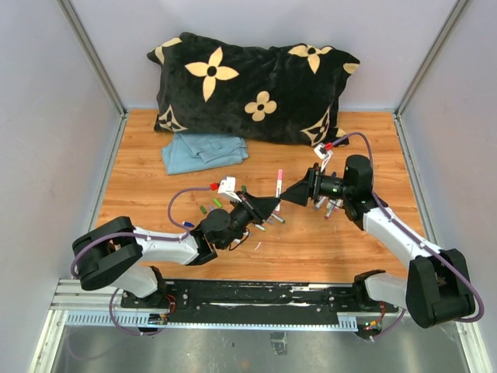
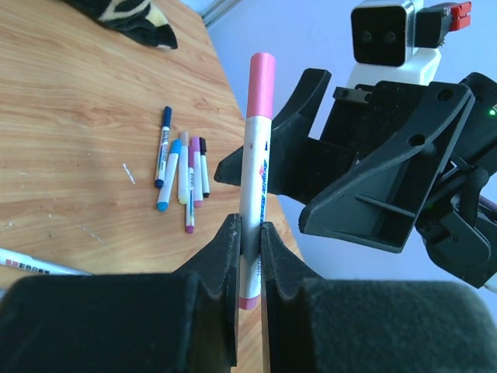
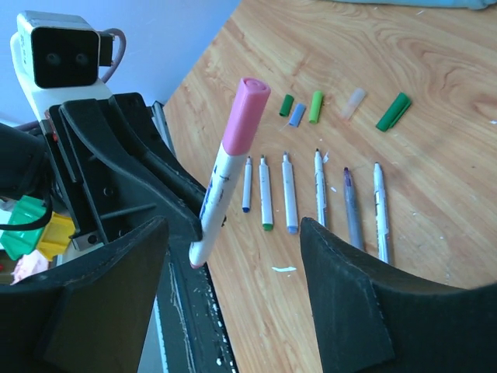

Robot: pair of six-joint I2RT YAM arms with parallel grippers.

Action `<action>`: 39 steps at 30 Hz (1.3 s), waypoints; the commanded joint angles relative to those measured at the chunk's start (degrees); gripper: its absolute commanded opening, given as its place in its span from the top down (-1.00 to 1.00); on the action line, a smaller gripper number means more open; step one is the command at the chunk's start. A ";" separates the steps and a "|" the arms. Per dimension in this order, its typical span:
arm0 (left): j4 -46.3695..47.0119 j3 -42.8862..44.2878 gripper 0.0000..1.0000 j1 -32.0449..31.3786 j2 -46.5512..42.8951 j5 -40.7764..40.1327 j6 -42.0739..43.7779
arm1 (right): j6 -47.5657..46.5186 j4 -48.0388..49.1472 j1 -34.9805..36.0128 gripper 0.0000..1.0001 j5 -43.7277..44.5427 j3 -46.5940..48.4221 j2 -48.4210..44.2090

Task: Open the pen caps
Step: Pick up the pen from the center of the board.

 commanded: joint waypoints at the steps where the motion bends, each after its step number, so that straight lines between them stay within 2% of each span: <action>1: 4.46 0.53 0.99 0.20 1.53 1.20 -1.23 | 5.04 5.69 1.98 -0.37 1.03 -0.32 1.13; 7: 5.17 1.18 0.99 0.21 2.67 2.32 -1.72 | 5.25 5.21 3.22 -0.21 1.85 -0.08 1.72; 11: 5.28 1.29 0.99 0.17 3.00 2.65 -1.88 | 5.51 5.16 3.36 -0.04 2.44 -0.14 1.94; 26: 3.94 1.65 0.95 0.17 3.14 5.02 -1.20 | 3.72 4.03 4.81 0.95 -1.81 1.73 2.69; 30: 2.68 1.38 0.60 0.17 1.13 8.35 2.84 | -0.15 -0.13 4.73 0.99 -3.31 3.74 2.68; 32: 2.01 0.80 0.32 0.17 -0.51 11.24 6.37 | -3.75 -3.73 4.73 0.99 -4.09 5.18 2.59; 34: 2.79 -0.85 -0.05 0.18 -2.58 13.88 9.53 | -8.48 -8.38 4.64 0.99 -5.25 6.93 2.64; 39: 5.47 -7.44 -0.60 0.52 -9.17 17.92 15.64 | -21.69 -19.85 3.59 0.99 -11.68 11.64 4.16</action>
